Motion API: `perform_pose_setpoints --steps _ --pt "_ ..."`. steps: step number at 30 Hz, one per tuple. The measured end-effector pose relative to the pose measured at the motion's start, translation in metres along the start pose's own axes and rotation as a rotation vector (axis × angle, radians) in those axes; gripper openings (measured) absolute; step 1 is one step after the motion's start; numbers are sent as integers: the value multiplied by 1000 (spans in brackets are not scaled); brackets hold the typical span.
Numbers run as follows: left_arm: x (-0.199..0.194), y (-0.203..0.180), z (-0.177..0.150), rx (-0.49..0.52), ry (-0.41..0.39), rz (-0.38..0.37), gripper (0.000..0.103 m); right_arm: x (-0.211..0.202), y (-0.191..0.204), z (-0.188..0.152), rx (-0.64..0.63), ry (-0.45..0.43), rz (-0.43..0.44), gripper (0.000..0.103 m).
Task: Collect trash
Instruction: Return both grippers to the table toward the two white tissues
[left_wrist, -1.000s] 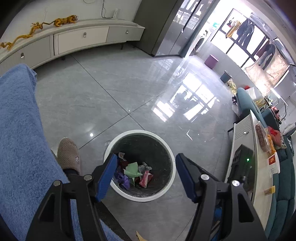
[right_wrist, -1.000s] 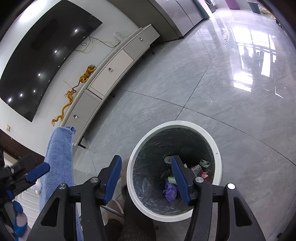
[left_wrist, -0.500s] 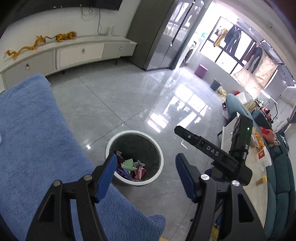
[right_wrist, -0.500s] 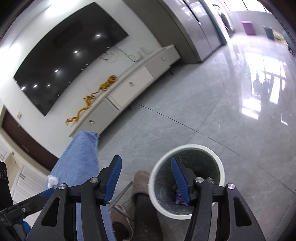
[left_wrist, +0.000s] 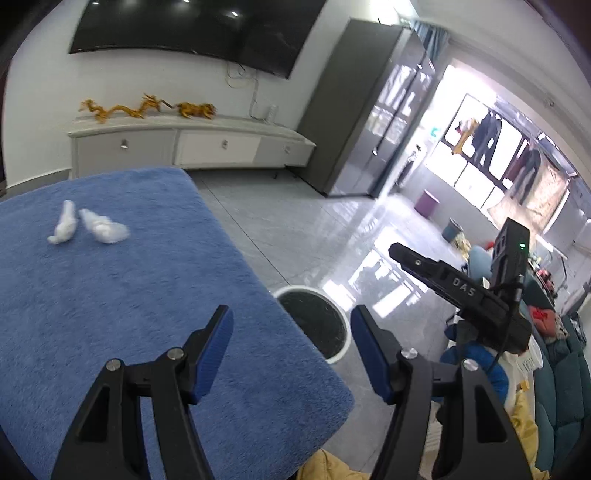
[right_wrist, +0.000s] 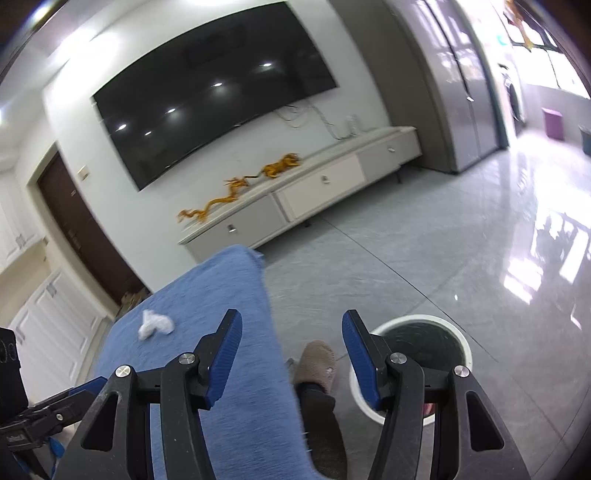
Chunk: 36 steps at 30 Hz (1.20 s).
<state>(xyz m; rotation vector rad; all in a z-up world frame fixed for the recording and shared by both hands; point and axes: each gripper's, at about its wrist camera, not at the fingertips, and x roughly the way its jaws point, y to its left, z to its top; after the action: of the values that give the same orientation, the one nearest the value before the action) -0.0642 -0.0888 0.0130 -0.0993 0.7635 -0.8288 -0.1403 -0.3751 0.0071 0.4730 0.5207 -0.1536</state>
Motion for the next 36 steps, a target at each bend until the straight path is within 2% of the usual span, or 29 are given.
perform_pose_setpoints --steps 2,3,6,9,16,19,24,31,36 --pt "-21 8 -5 -5 -69 65 64 -3 18 0 -37 -1 20 54" --pt "-36 11 -8 1 -130 111 64 -5 29 0 -60 -3 30 55" --pt "-66 21 -13 13 -230 170 64 -11 60 -1 -127 -9 70 57" --pt "-84 35 -18 -3 -260 192 64 -13 80 -3 -173 -15 102 59" --pt "-81 73 -24 -49 -205 259 64 6 109 -10 -249 14 145 60" --pt "-74 96 -27 -81 -179 316 64 20 117 -13 -284 37 158 60" --pt "-52 150 -28 -193 -95 402 64 49 122 -17 -298 83 176 61" --pt "-12 204 -15 -251 10 413 64 114 129 -27 -314 193 204 61" --pt "21 235 12 -223 54 420 64 164 150 -35 -349 266 250 61"
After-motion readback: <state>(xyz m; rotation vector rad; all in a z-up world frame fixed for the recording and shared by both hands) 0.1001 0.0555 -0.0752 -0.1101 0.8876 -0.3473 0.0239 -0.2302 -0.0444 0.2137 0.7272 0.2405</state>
